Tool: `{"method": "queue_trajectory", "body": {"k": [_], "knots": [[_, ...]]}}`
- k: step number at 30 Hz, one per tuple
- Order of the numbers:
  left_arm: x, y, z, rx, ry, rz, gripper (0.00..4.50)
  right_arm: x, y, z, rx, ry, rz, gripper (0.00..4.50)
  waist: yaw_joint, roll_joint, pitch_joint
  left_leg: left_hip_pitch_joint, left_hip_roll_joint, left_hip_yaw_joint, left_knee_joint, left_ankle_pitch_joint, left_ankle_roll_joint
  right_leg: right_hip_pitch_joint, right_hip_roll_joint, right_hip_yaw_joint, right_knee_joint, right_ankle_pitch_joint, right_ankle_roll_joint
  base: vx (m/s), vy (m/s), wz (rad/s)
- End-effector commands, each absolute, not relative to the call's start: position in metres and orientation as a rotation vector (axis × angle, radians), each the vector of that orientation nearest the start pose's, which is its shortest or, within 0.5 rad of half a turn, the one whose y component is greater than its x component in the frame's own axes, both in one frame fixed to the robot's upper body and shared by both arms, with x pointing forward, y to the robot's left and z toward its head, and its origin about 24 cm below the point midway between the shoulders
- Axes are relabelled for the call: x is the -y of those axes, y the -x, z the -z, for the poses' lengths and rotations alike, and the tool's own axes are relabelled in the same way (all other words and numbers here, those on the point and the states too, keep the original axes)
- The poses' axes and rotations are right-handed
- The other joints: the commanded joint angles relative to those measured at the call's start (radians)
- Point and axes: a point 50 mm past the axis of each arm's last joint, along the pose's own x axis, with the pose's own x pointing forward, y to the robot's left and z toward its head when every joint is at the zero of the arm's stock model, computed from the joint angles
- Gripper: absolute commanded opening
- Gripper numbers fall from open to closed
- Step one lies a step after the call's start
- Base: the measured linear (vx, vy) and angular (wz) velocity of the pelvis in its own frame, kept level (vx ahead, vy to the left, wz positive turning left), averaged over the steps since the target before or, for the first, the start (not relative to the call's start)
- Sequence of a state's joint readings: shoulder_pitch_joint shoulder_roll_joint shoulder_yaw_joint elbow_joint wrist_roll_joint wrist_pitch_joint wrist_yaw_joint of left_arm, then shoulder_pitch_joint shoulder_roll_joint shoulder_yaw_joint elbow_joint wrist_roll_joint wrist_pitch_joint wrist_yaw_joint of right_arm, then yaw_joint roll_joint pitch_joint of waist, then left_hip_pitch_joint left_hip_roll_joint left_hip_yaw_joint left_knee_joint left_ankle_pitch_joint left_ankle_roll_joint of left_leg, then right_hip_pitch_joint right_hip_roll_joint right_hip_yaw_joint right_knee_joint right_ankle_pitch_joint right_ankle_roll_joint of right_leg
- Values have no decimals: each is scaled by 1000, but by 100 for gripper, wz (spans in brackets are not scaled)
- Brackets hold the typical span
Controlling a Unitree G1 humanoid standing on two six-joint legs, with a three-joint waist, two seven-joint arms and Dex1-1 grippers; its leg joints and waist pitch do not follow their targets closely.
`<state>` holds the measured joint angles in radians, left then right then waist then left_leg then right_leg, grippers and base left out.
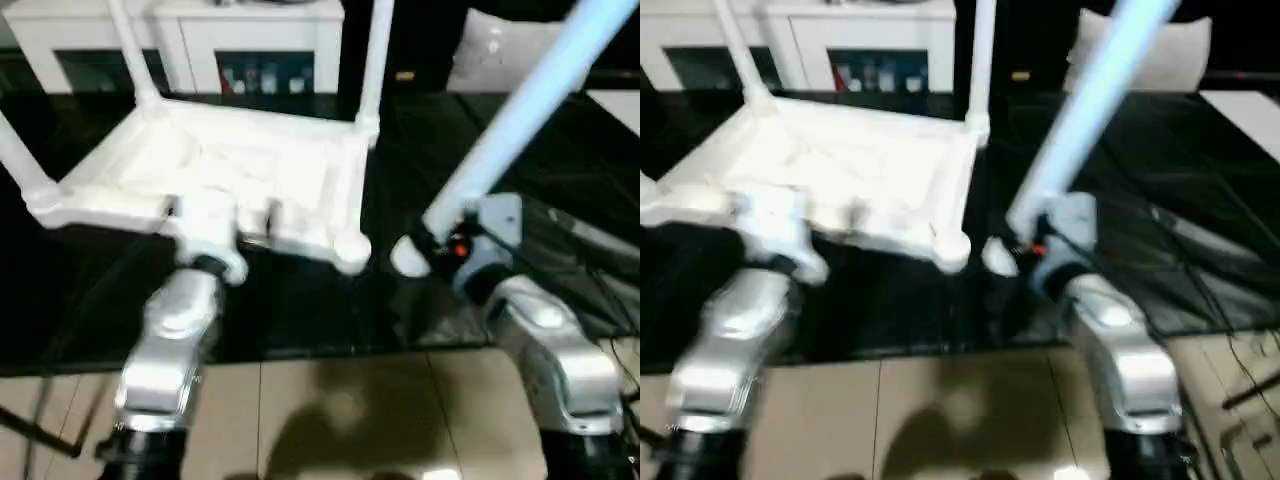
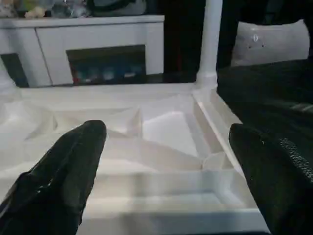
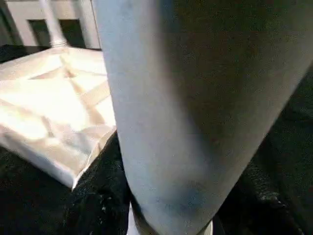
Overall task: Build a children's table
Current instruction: Move to table
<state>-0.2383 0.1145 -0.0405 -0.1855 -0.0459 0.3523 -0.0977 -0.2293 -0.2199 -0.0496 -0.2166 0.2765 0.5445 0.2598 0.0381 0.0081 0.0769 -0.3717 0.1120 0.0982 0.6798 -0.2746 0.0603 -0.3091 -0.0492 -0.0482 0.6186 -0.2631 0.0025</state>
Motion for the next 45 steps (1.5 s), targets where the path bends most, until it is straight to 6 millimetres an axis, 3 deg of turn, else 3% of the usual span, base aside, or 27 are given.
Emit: {"method": "queue_trajectory", "body": {"k": [1, 2, 3, 4, 6, 8, 9, 11, 13, 16, 17, 18, 19, 22, 23, 24, 25, 26, 29, 30, 31, 32, 33, 35, 36, 38, 45], "knots": [[-145, -291, -113, 57, -101, 174, 450, 153, -286, -112, -73, -50, -369, 186, 19, 6, -55, -32, 62, -6, -82, 102, 11, 79, -109, 49, -121, -265, -293, 104, 51, -2], [-145, -290, -113, 57, -102, 174, 450, 153, -286, -111, -73, -49, -370, 186, -14, 46, -57, 50, 119, -55, -146, 4, 35, 12, -17, -9, -50, -215, -214, 148, 80, 1], [-145, -290, -113, 57, -102, 174, 450, 153, -286, -111, -73, -49, -370, 186, -49, 51, -62, 133, 170, -125, -169, -132, 94, -61, -7, -20, 52, -168, -146, 146, 63, 0], [-145, -290, -113, 57, -102, 174, 450, 153, -286, -111, -73, -48, -372, 186, -53, 48, -79, 169, 177, -151, -153, -87, 189, -107, -15, -18, 91, -111, -50, 146, 63, 0], [-145, -291, -112, 56, -103, 174, 450, 153, -286, -111, -74, -46, -375, 186, -48, 22, -81, 161, 170, -116, -137, 145, 348, -161, -42, 2, 111, -13, 54, 97, 11, 8], [-145, -291, -112, 56, -104, 174, 450, 153, -286, -111, -74, -44, -376, 186, -45, 3, -79, 140, 125, -74, -123, 162, 337, -155, -57, 19, 57, 68, 23, 90, -36, 8], [-145, -291, -112, 56, -105, 175, 450, 153, -286, -111, -74, -44, -376, 186, -12, -56, -68, 28, -3, 18, -68, -83, 203, -14, -132, 112, -83, -61, -67, 0, 0, 0], [-146, -290, -111, 54, -105, 176, 450, 153, -286, -110, -75, -43, -378, 186, 22, -64, -75, -43, -4, -8, 44, -29, 64, 78, -204, 168, -116, -350, -171, 81, -86, -1], [-146, -291, -111, 53, -106, 176, 450, 152, -285, -109, -77, -41, -380, 186, 25, -41, -59, -54, 13, -19, 32, 42, -10, 72, -184, 137, -121, -369, -254, 110, -71, -10], [-146, -291, -111, 52, -106, 176, 450, 152, -285, -109, -78, -39, -380, 186, 2, 24, -44, -12, 76, -13, -126, 20, -7, 38, -61, 15, -106, -350, -239, 98, 34, -1], [-146, -291, -110, 51, -107, 176, 450, 152, -285, -109, -79, -37, -381, 186, -11, 36, -59, 27, 103, -39, -142, -35, 11, 11, -24, -1, -68, -292, -209, 129, 98, 0], [-146, -291, -110, 50, -108, 177, 450, 153, -285, -109, -79, -36, -381, 186, -61, 50, -83, 152, 168, -140, -163, -98, 123, -86, -11, -24, 56, -120, -123, 125, 68, 3], [-146, -291, -110, 49, -110, 179, 450, 153, -285, -109, -79, -36, -381, 186, -53, 56, -80, 162, 171, -148, -157, -72, 175, -107, -15, -20, 76, -101, -80, 125, 68, 3], [-146, -290, -110, 49, -113, 180, 450, 152, -285, -109, -77, -39, -381, 186, -52, 13, -75, 151, 148, -100, -139, 66, 333, -142, -54, 9, 63, 20, 0, 92, 16, 6], [-146, -290, -109, 48, -113, 180, 450, 152, -285, -109, -77, -40, -381, 186, -52, -7, -73, 123, 110, -71, -128, 39, 311, -113, -69, 27, 13, 64, -24, 83, -60, 8], [-146, -290, -109, 47, -115, 179, 450, 152, -285, -109, -77, -40, -384, 186, -1, -64, -76, -19, -22, 20, -7, -67, 190, 64, -172, 149, -109, -70, -164, 82, -66, 5], [-146, -290, -109, 47, -115, 179, 450, 152, -285, -109, -77, -40, -384, 186, 19, -52, -76, -41, -1, 2, 24, -36, 139, 90, -214, 168, -120, -153, -216, 82, -66, 5], [-146, -290, -109, 46, -116, 179, 450, 152, -285, -109, -77, -39, -386, 186, 23, -50, -73, -65, 11, -7, 37, 22, 43, 99, -198, 148, -111, -209, -263, 87, -54, -8], [-145, -290, -108, 35, -121, 198, 450, 153, -287, -110, -73, -33, -377, 186, 25, -8, -54, -36, 51, -9, -53, 80, 0, 66, -139, 75, -122, -260, -311, 83, -25, -2], [-142, -290, -108, 26, -111, 230, 450, 155, -288, -110, -69, -28, -363, 186, 0, 33, -63, 19, 105, -28, -134, 77, 34, 14, -40, 8, -67, -160, -212, 109, 69, 4], [-140, -291, -108, 24, -109, 258, 450, 157, -290, -111, -65, -24, -353, 186, -14, 40, -84, 82, 137, -62, -125, 144, 70, -31, -28, -3, -17, -54, -190, 109, 69, 4], [-136, -292, -108, 16, -123, 302, 450, 159, -291, -111, -60, -17, -341, 186, -32, 44, -98, 106, 153, -99, -105, 338, 159, -69, -37, -3, 19, 79, -148, 105, 78, 7], [-136, -292, -108, 16, -123, 302, 450, 159, -291, -111, -60, -17, -341, 186, -26, 38, -99, 110, 155, -101, -83, 496, 200, -89, -50, 10, 21, 142, -126, 0, 0, 0], [-131, -295, -108, 7, -142, 380, 450, 160, -294, -112, -51, -10, -331, 186, 0, 11, -98, 53, 106, -65, -44, 768, 195, -66, -97, 52, 0, 360, -116, 33, 32, 1], [-130, -297, -109, 4, -147, 413, 450, 160, -295, -113, -44, -3, -328, 186, 18, -1, -112, 4, 55, -28, -50, 726, 108, -16, -85, 62, 22, 584, -144, 0, 0, 0], [-129, -300, -108, -21, -139, 467, 450, 160, -296, -113, -44, -5, -340, 186, 31, 4, -104, -9, 65, -18, -67, 534, 36, -14, -86, 56, 18, 584, -171, -26, -6, 0], [-128, -308, -107, -122, -346, 767, 450, 167, -302, -112, -79, -41, -414, 186, 30, 14, -62, 15, 99, 9, -137, -145, -79, -21, -107, 62, -56, -111, -244, -77, -32, 2]]}}
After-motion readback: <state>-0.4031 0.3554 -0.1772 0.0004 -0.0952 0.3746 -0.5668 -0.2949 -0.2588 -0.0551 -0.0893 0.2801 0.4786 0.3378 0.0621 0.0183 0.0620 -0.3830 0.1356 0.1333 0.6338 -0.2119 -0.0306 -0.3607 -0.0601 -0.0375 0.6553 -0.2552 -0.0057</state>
